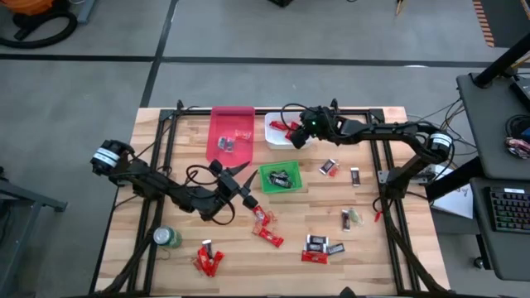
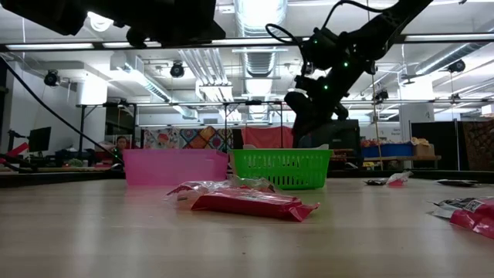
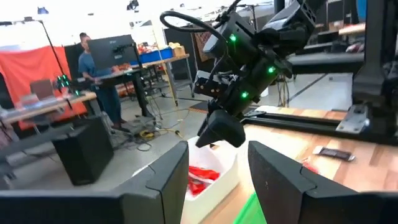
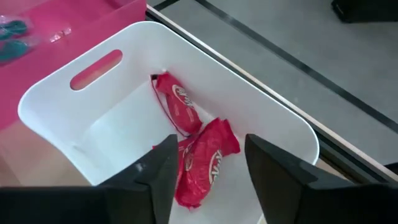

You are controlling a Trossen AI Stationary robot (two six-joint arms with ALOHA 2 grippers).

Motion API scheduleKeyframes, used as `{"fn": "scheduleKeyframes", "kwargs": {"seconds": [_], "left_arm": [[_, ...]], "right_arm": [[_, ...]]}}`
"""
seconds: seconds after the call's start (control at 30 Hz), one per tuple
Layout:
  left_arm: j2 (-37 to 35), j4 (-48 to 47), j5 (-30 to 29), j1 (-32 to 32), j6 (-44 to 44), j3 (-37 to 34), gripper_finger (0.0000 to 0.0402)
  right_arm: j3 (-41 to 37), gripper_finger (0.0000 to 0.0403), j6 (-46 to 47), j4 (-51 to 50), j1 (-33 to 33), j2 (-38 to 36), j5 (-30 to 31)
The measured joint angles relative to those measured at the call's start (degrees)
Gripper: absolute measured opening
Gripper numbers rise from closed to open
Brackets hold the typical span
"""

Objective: Sort candy
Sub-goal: Put the orange gummy candy into the red bin

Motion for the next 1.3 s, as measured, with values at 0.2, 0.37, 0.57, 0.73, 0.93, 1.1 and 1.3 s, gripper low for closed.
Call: {"fn": "scheduleKeyframes", "kwargs": {"seconds": [0.2,0.37,0.57,0.73,0.93,1.1,1.3], "left_arm": [[-3.54,-12.49,9.49,0.22,-10.06,0.0,0.0135],[-10.42,-33.65,26.95,2.08,-22.57,0.0,0.0109],[-18.38,-57.37,30.57,2.36,-29.6,0.0,0.0081],[-23.42,-69.86,30.55,2.36,-33.97,-0.02,0.0076],[-26.25,-72.74,30.44,2.36,-35.28,-0.02,0.0075],[-26.48,-72.81,30.44,2.36,-35.18,-0.02,0.0075],[-26.48,-73.75,30.39,2.36,-34.25,-0.02,0.0075]], "right_arm": [[0.0,0.02,3.17,-0.04,0.07,-0.45,-8.7],[0.59,0.0201,8.78,-2.51,0.44,-1.29,-24.58],[2.43,0.0201,12.87,-12.38,5.27,-1.81,-34.99],[7.6,0.0201,13.48,-34.54,9.99,-1.81,-33.27],[10.62,0.0201,15.66,-56.68,14.26,-1.81,-18.22],[6.64,0.0201,21.19,-61.35,11.89,-1.95,-16.55],[0.58,0.0201,24.58,-54.85,7.95,-1.98,-16.51]]}}
